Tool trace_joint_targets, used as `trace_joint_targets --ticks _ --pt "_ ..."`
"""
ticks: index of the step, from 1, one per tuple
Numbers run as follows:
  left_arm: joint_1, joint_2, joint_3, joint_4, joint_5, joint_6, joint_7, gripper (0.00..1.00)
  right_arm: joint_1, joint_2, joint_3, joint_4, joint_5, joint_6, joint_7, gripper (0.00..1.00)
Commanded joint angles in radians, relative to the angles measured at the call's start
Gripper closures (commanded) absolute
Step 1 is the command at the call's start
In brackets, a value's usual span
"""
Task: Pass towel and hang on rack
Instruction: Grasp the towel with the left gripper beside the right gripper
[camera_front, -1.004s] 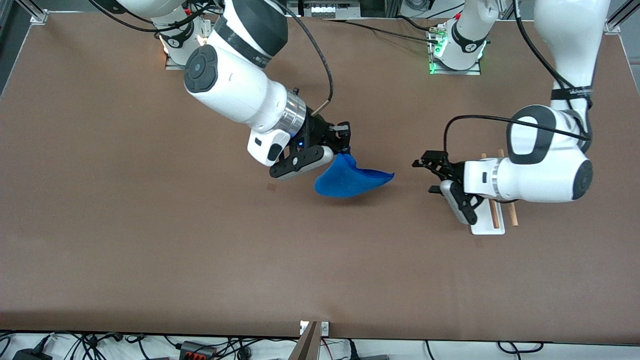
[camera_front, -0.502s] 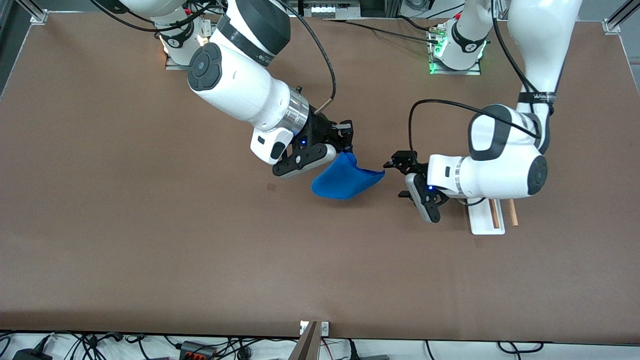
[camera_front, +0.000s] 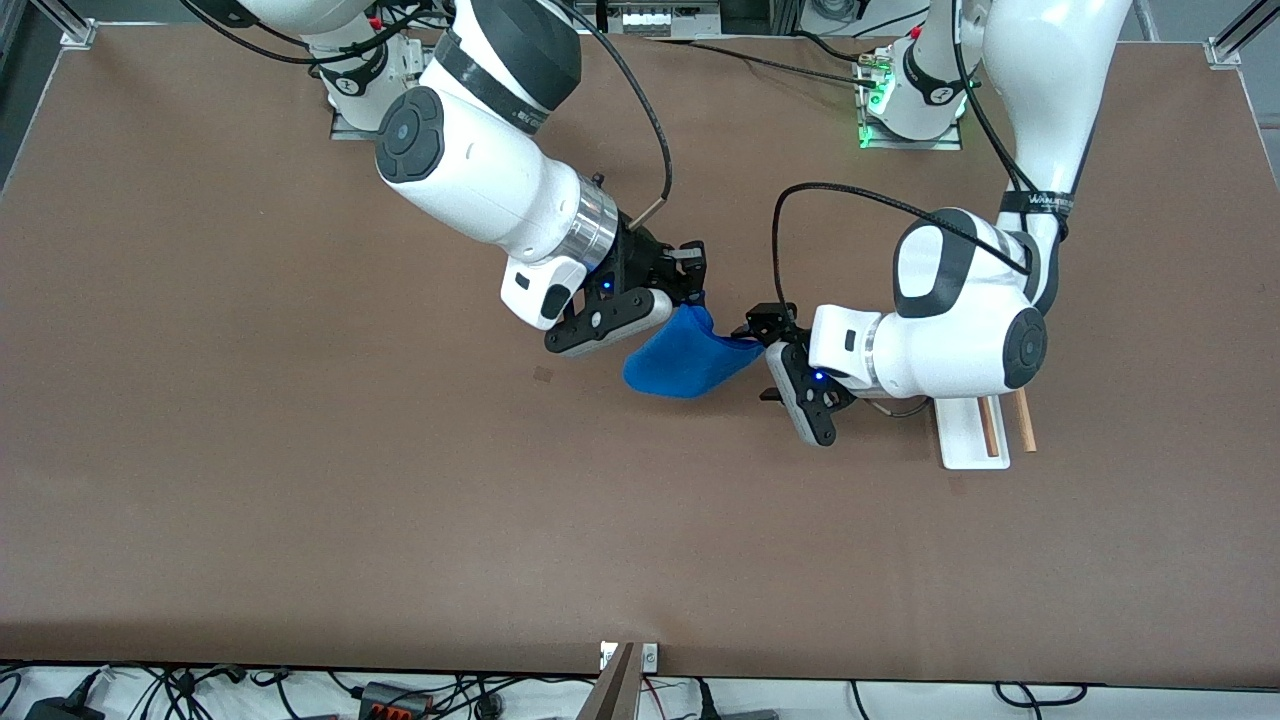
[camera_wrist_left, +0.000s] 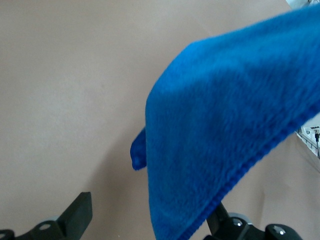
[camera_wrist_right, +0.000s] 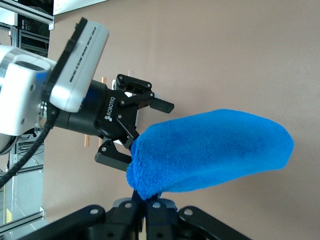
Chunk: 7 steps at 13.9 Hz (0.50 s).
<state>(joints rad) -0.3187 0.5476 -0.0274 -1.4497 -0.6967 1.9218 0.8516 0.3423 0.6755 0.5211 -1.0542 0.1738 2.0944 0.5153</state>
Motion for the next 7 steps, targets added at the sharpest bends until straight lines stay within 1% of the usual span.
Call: trace_joint_targets --ticks 1,4,6,7 --pt "-0.002 0.06 0.006 0.086 -0.029 -0.004 0.026 0.08 0.003 0.012 0.003 0.022 -0.011 0.001 0.009 1.0" --pt "-0.003 0.064 0.006 0.091 -0.037 -0.004 0.029 0.54 0.001 0.012 0.003 0.02 -0.011 0.001 0.009 1.0" --pt "-0.003 0.061 0.006 0.094 -0.033 -0.004 0.029 0.77 0.001 0.012 0.003 0.02 -0.017 0.001 0.009 1.0" --pt "-0.003 0.061 0.006 0.107 -0.029 -0.004 0.029 0.86 0.001 0.012 0.003 0.02 -0.028 0.001 0.009 1.0"
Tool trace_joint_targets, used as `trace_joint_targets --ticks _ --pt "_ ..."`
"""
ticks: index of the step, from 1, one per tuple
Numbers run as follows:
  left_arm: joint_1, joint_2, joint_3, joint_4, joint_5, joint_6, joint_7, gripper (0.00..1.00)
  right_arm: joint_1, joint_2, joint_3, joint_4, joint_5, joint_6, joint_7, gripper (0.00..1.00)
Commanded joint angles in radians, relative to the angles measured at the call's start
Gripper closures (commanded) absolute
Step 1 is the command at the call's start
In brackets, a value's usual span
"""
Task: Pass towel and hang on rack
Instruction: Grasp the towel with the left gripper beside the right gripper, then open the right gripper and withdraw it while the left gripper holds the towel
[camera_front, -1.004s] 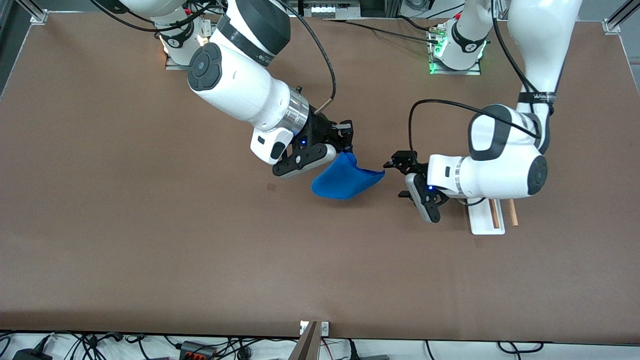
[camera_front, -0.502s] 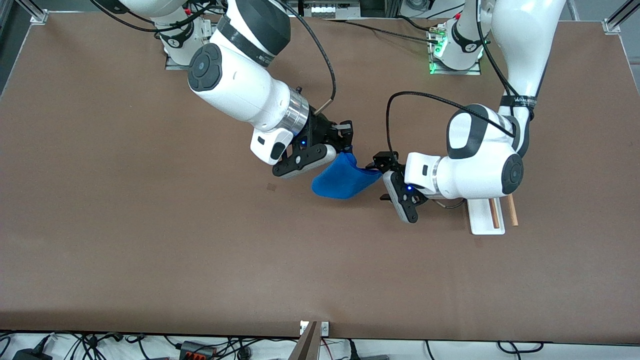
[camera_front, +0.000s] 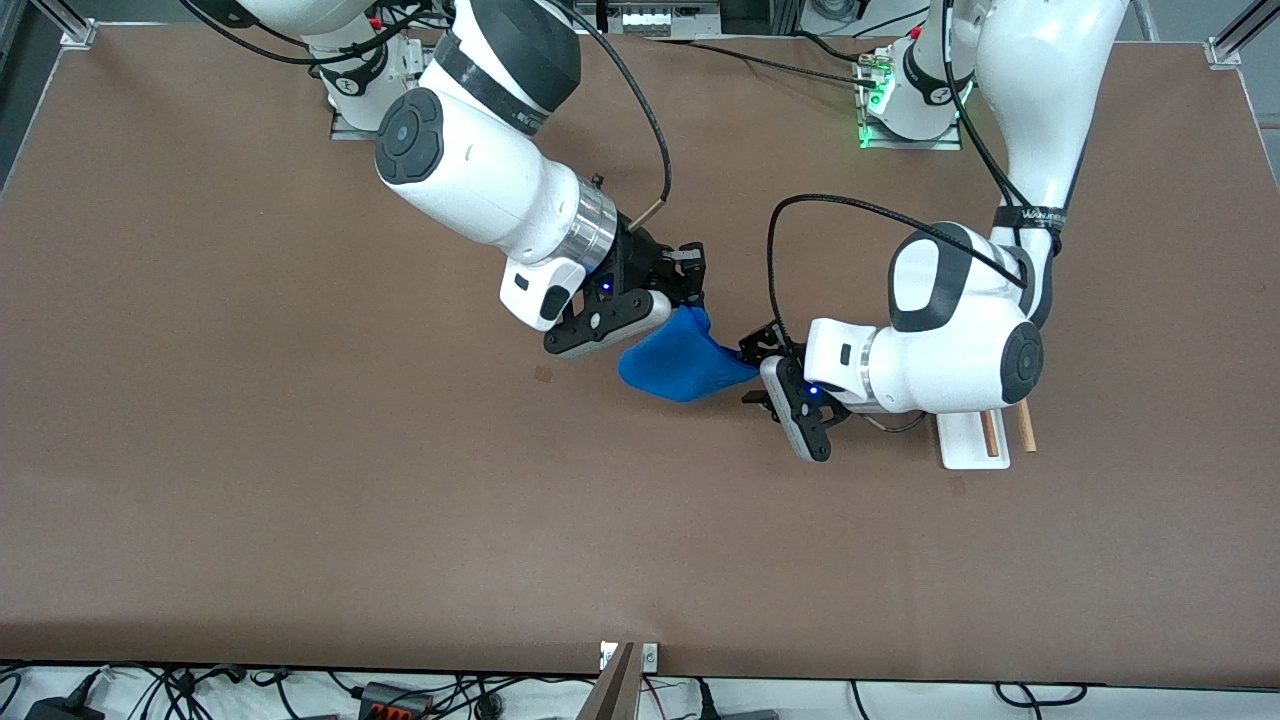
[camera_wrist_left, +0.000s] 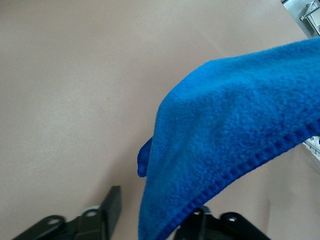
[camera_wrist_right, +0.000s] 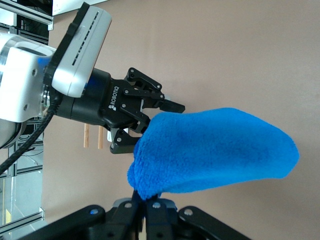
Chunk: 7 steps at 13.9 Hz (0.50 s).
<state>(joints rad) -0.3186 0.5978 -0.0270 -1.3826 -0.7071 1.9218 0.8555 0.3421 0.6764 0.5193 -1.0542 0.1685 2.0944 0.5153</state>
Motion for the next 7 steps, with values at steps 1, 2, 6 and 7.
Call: trace_joint_targets --ticks 1,2,6,7 --pt "-0.004 0.01 0.007 0.043 -0.015 -0.004 0.023 0.96 0.001 0.011 0.005 0.016 -0.026 0.001 0.009 1.0" --pt "-0.004 0.01 0.007 0.046 -0.014 -0.004 0.023 0.99 0.003 0.011 0.005 0.014 -0.026 0.001 0.011 1.0" --pt "-0.002 0.011 0.007 0.046 -0.014 -0.006 0.019 0.99 0.001 0.012 0.007 0.013 -0.011 0.001 0.023 0.43" --pt "-0.002 0.011 0.007 0.045 -0.014 -0.006 0.017 0.99 0.0 0.011 0.007 0.013 -0.02 -0.004 0.031 0.0"
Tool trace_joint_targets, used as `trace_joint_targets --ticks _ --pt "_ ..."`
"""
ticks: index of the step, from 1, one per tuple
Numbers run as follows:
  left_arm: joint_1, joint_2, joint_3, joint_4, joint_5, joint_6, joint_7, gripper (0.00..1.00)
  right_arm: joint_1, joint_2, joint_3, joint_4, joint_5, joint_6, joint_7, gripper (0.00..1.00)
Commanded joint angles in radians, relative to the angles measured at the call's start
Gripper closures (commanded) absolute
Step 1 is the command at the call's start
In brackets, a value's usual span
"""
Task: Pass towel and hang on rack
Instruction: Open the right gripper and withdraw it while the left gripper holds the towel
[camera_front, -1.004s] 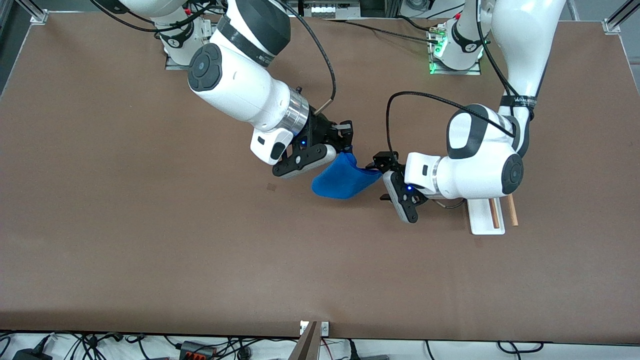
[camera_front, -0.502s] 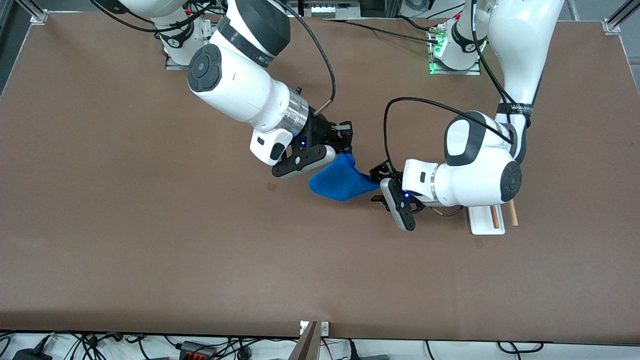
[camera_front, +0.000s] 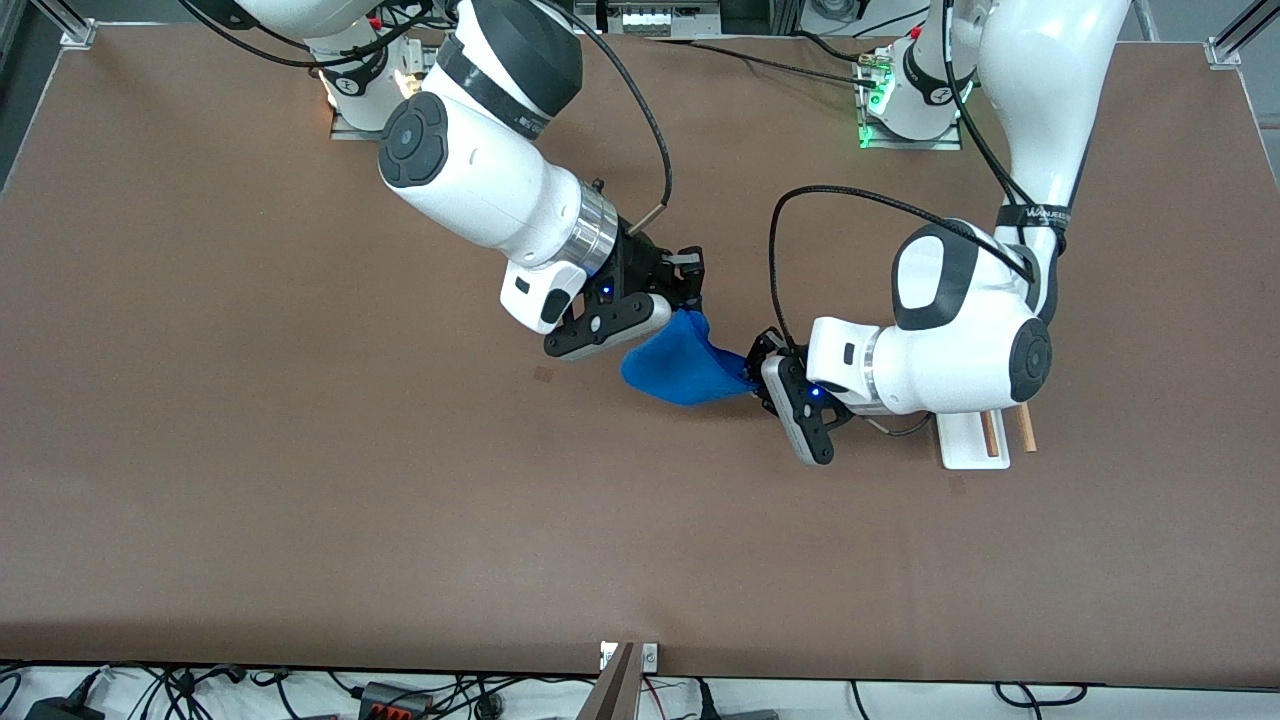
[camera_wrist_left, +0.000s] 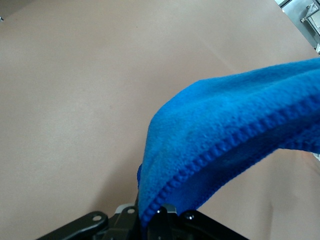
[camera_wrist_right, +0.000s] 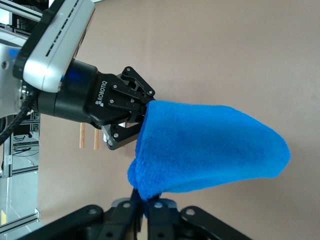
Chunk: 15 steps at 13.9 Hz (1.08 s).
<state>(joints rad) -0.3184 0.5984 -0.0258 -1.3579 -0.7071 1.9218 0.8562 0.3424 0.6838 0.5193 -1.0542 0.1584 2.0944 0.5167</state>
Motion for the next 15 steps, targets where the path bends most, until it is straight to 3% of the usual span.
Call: trace_joint_targets --ticks 1,3,6,8,12,15 --pt "-0.004 0.011 0.006 0.02 -0.012 -0.006 0.015 0.99 -0.003 0.003 0.005 0.013 -0.014 -0.01 0.029 0.0" --pt "-0.001 0.011 0.009 0.02 -0.011 -0.009 0.015 0.99 -0.008 0.002 0.002 -0.007 -0.052 -0.013 0.028 0.0" --pt "0.013 0.0 0.027 0.019 0.007 -0.047 0.001 0.99 -0.028 0.0 0.002 -0.038 -0.178 -0.06 0.028 0.0" --pt "0.019 -0.026 0.043 0.023 0.128 -0.147 -0.041 0.99 -0.045 0.0 0.001 -0.036 -0.262 -0.14 0.026 0.0" --pt "0.117 -0.057 0.04 0.049 0.239 -0.321 -0.06 0.99 -0.111 -0.062 -0.03 -0.038 -0.413 -0.302 0.031 0.0" --pt "0.148 -0.061 0.043 0.125 0.343 -0.46 -0.074 0.99 -0.21 -0.087 -0.059 -0.036 -0.421 -0.382 -0.012 0.0"
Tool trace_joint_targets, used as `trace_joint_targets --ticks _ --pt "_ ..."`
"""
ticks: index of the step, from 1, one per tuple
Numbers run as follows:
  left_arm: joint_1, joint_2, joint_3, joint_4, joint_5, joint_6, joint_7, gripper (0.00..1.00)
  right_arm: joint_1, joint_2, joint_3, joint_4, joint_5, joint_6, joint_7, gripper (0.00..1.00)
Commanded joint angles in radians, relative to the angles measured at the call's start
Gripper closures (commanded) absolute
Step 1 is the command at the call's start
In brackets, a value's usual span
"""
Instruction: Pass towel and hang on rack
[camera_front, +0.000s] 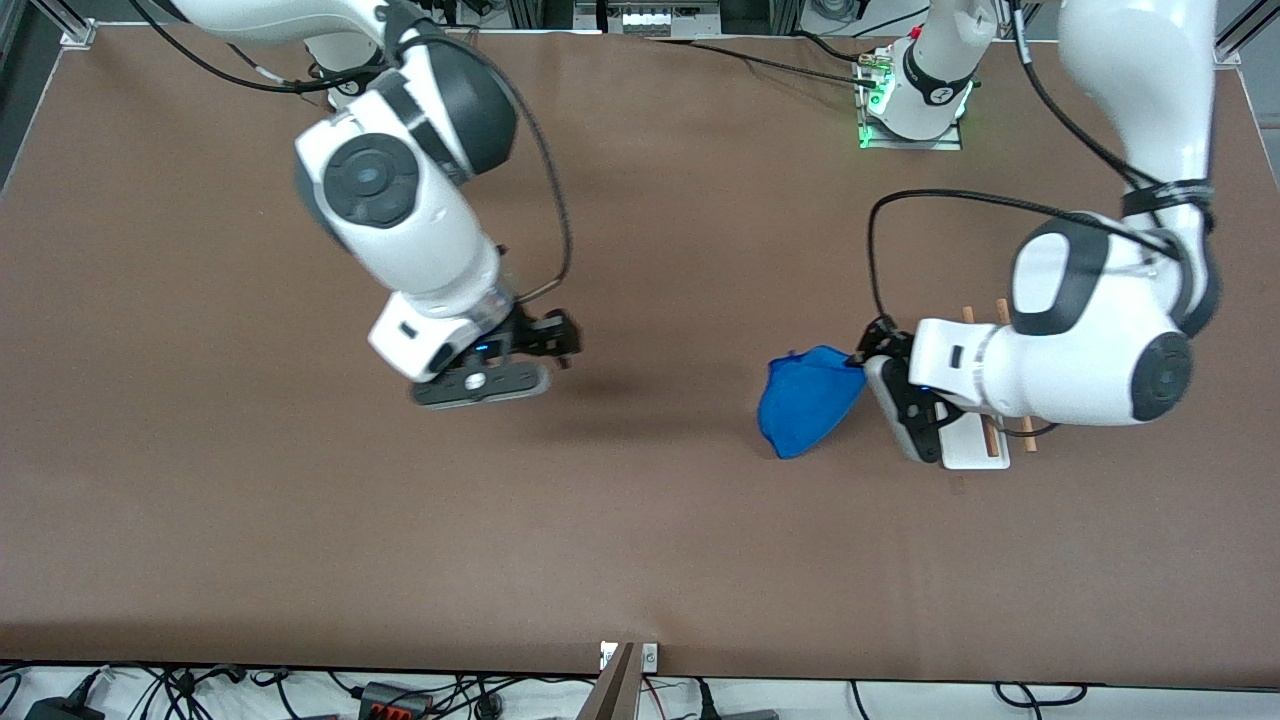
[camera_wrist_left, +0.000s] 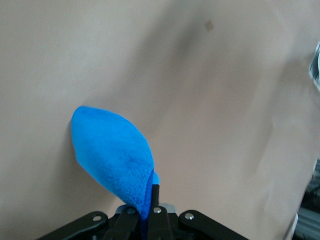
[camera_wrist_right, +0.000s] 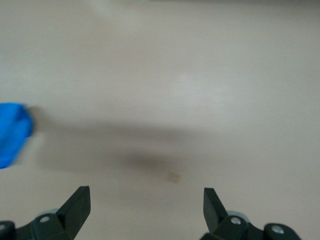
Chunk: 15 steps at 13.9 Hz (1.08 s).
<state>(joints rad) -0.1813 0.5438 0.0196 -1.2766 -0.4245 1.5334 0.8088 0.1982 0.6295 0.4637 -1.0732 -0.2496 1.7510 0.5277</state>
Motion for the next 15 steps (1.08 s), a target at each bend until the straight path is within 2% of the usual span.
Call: trace_joint_targets --ticks 1,4,7,8,11,13,14,15 --pt "0.025 -0.017 -0.003 0.043 0.084 -0.09 -0.046 0.99 -0.104 -0.036 -0.003 -0.017 -0.013 -0.059 -0.055 0.0" --pt "0.034 -0.022 -0.004 0.042 0.265 -0.102 -0.046 0.99 -0.189 -0.053 -0.003 -0.014 -0.011 -0.142 -0.077 0.0" --pt "0.095 -0.045 -0.006 0.04 0.299 -0.142 -0.011 0.99 -0.239 -0.066 -0.007 -0.014 -0.01 -0.16 -0.077 0.0" --pt "0.117 -0.045 -0.004 0.04 0.3 -0.153 0.024 0.99 -0.253 -0.089 -0.032 -0.025 -0.005 -0.16 -0.08 0.0" --pt "0.167 -0.045 -0.006 0.037 0.346 -0.147 0.082 0.99 -0.231 -0.154 -0.208 -0.092 0.07 -0.16 -0.135 0.0" --pt "0.201 -0.045 -0.006 0.034 0.363 -0.145 0.124 0.99 -0.202 -0.218 -0.356 -0.161 0.154 -0.15 -0.28 0.0" --pt "0.213 -0.044 -0.004 0.034 0.368 -0.141 0.154 0.99 -0.197 -0.247 -0.412 -0.2 0.188 -0.143 -0.351 0.0" --pt "0.232 -0.045 -0.006 0.034 0.389 -0.125 0.183 0.99 -0.2 -0.27 -0.439 -0.221 0.208 -0.143 -0.397 0.0"
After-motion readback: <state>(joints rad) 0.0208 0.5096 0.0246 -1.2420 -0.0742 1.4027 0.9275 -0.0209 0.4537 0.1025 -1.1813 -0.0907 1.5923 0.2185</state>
